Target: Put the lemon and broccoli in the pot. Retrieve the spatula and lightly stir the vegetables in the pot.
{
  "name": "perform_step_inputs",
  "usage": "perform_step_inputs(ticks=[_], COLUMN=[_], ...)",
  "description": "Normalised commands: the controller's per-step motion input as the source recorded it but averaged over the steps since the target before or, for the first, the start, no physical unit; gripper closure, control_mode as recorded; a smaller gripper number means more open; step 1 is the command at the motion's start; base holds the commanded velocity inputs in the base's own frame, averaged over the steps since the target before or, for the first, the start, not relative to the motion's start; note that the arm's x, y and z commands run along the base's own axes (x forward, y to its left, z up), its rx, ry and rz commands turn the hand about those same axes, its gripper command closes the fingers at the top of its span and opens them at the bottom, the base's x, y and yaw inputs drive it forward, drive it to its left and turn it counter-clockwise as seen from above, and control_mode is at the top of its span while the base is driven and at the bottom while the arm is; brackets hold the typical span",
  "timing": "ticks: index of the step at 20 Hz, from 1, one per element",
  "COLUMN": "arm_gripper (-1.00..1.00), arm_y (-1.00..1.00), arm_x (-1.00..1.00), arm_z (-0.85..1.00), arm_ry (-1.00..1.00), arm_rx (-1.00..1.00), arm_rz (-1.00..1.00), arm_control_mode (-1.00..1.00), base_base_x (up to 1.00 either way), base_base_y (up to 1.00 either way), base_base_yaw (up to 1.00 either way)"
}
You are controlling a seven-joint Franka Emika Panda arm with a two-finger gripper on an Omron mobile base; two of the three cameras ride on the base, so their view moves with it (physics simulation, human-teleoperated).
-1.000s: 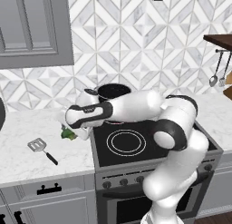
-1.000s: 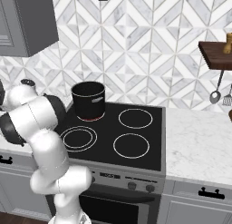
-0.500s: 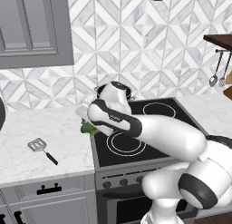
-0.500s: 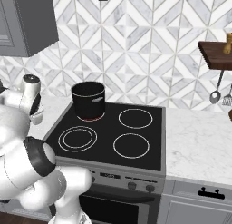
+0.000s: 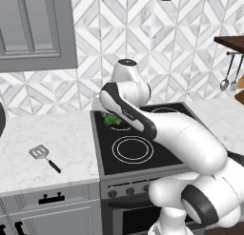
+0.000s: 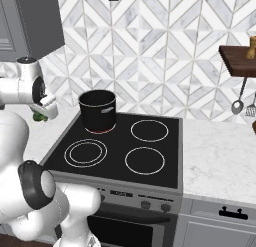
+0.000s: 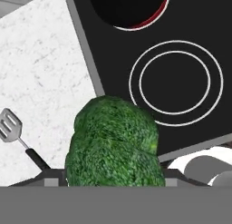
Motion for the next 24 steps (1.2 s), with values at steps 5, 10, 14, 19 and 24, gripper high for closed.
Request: perform_step_inputs(ticks=[5, 10, 14, 19, 24], arm_gripper=[1.0, 1.0, 1.0, 1.0, 1.0], arm_y=[-0.77, -0.56, -0.18, -0.1, -0.24], arm_x=[0.33, 0.49, 0.62, 0.78, 0.71], arm_z=[0.1, 0.05, 0.28, 0.2, -0.07], arm_ry=[-0.02, -0.09, 0.05, 0.04, 0.0], arm_rx=[-0.06, 0.0, -0.05, -0.09, -0.02], arm_rz=[0.23, 0.15, -0.02, -0.02, 0.0], arm_control_mode=[-1.0, -1.0, -1.0, -1.0, -1.0], base_base_x=[0.0, 0.0, 0.0, 0.0, 0.0], base_base_y=[0.0, 0.0, 0.0, 0.0, 0.0], base_base_yaw=[0.0, 0.0, 0.0, 0.0, 0.0])
